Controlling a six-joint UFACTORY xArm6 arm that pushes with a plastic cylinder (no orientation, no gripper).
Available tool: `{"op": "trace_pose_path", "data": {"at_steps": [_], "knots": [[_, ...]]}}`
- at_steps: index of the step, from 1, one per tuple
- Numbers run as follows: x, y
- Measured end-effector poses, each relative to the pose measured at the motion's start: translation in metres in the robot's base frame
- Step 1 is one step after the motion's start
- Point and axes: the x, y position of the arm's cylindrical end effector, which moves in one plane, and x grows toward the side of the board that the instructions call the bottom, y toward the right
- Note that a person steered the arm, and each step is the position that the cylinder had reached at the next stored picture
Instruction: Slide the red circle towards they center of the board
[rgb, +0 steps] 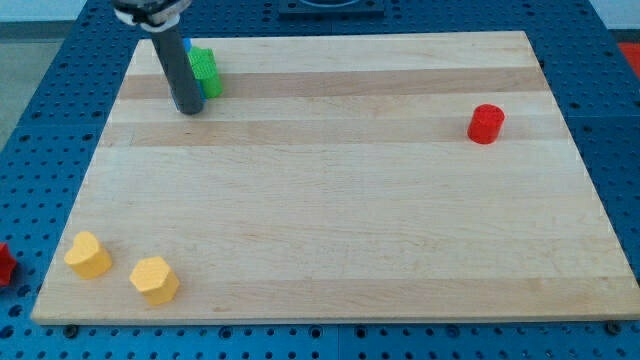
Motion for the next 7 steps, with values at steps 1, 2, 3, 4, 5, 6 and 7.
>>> {"op": "trace_pose_path", "data": {"at_steps": [1, 2, 3, 4, 5, 6, 7], "knots": [[0.020, -0.008], [0.023, 0.056], [0.023, 0.066], [0.023, 0.066], [0.022, 0.066], [0.022, 0.066], [0.019, 0.067]]}}
